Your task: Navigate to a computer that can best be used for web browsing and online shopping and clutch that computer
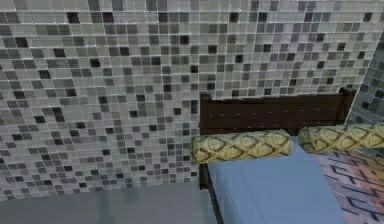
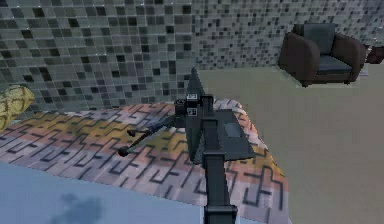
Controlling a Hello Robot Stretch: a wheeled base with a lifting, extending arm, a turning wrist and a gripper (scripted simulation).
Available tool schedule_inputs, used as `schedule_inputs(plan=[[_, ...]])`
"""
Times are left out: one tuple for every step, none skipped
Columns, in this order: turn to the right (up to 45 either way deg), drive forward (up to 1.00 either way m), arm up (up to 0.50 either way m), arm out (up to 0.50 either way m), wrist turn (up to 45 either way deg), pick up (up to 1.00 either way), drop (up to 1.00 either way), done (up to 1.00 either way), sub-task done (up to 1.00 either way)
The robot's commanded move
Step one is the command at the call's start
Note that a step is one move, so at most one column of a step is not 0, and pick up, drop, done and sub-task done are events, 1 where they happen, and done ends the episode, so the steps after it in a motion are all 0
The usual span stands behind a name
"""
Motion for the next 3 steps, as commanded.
schedule_inputs(plan=[[0.0, 0.00, 0.00, 0.00, 45.0, 0.00, 0.00, 0.00, 0.00], [0.0, 0.00, 0.00, 0.00, 45.0, 0.00, 0.00, 0.00, 0.00], [0.0, 0.00, 0.00, 0.00, 6.0, 0.00, 0.00, 0.00, 0.00]])
